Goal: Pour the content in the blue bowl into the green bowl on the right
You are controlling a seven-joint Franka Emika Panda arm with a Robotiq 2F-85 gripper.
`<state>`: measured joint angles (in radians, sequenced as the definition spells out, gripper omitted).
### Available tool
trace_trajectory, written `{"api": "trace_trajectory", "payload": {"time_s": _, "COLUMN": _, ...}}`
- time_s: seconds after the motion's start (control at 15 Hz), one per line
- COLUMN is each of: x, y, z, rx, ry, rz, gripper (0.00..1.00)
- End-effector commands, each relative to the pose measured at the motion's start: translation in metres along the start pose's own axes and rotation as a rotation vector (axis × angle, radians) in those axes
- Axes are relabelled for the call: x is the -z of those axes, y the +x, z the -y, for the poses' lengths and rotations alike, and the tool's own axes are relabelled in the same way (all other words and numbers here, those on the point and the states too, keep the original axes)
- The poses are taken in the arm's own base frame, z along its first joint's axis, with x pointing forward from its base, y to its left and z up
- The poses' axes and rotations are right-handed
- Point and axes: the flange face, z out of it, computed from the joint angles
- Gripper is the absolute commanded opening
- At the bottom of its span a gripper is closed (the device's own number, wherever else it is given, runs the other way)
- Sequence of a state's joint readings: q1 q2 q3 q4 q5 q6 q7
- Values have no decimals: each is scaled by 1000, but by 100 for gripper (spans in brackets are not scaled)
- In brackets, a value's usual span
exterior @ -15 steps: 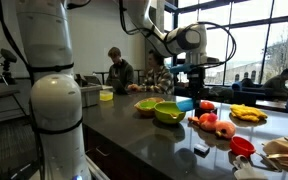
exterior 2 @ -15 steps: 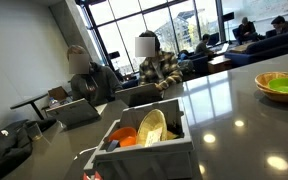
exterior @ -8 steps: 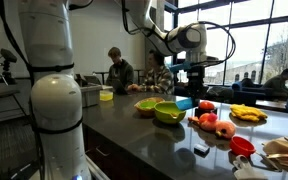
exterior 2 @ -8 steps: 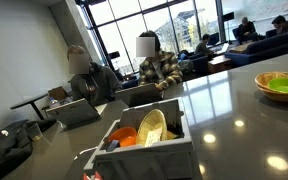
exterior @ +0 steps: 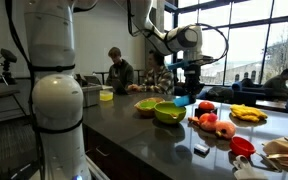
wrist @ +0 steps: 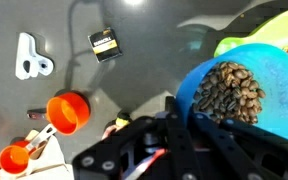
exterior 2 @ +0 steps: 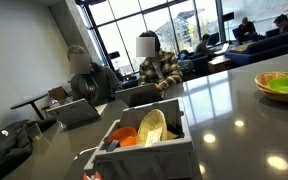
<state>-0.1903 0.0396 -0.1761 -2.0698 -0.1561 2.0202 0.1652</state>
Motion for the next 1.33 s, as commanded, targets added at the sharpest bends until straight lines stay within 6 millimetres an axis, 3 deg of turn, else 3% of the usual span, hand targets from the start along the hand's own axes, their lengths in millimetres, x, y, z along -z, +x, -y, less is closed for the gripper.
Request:
{"api": "trace_trajectory", "payload": {"time_s": 0.0, "x": 4, "y": 5, "z": 13, "rx": -9, "ry": -59, "rz": 8, "gripper": 1}}
{"api": "trace_trajectory", "payload": {"time_s": 0.6, "x": -18, "y": 12, "z": 19, "rx": -203, "ry": -305, "rz": 1, "gripper": 1}}
{"api": "trace_trajectory", "payload": {"time_s": 1.27, "x": -6, "y": 9, "z": 47, "rx": -113, "ry": -305, "rz": -14, "gripper": 1}}
